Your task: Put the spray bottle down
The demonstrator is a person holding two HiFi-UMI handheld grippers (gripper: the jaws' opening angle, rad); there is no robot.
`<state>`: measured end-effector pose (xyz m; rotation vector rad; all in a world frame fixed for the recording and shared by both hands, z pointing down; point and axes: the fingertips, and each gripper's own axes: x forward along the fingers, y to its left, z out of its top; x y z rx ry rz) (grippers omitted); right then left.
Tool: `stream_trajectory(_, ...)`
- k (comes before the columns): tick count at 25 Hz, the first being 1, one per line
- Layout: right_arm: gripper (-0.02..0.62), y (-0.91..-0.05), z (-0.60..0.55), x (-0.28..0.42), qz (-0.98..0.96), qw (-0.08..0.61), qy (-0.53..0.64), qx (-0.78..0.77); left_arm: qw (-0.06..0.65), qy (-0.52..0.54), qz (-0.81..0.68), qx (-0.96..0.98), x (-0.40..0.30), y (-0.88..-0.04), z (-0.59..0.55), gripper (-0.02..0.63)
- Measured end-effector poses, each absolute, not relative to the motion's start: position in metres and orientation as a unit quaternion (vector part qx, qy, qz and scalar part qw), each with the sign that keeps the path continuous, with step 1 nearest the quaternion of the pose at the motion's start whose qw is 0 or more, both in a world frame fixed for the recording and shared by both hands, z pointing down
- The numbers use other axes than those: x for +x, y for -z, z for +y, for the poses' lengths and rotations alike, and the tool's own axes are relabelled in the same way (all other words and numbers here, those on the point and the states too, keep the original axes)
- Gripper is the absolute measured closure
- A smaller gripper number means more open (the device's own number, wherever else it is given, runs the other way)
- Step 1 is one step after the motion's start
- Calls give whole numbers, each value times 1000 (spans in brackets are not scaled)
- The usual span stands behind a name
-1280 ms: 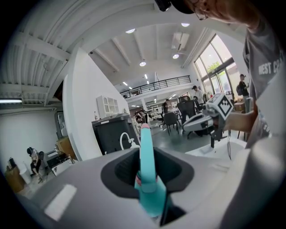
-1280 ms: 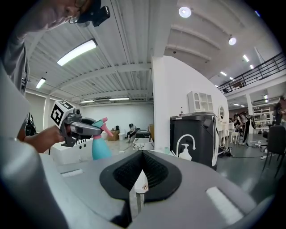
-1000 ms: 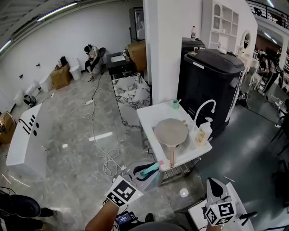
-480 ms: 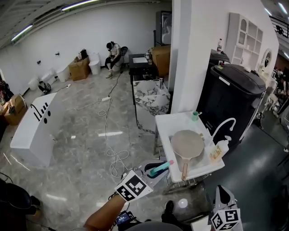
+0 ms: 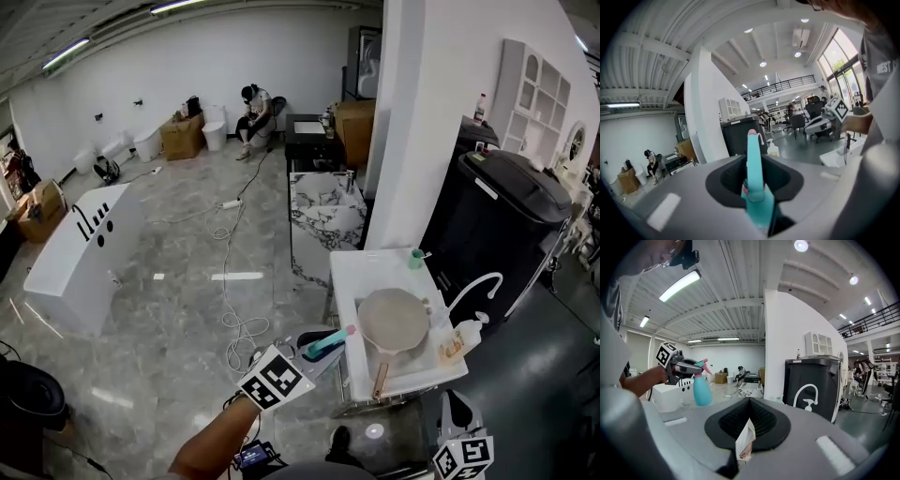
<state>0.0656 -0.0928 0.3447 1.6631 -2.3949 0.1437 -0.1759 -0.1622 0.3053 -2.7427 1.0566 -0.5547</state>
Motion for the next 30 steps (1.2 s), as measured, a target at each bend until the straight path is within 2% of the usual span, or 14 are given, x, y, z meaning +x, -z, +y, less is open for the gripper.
stream_trajectory(10, 594, -370, -156, 100, -812, 117, -81, 566, 67, 182, 355, -915, -142, -319, -260, 520)
stream_trajectory(24, 594, -431, -206, 167, -777, 98, -139, 606, 54, 197, 311, -928, -45, -369, -383, 520)
stream_trajectory(30, 594, -452, -231, 182, -774, 112, -153, 604, 39, 196, 333, -922, -34, -393, -443, 520)
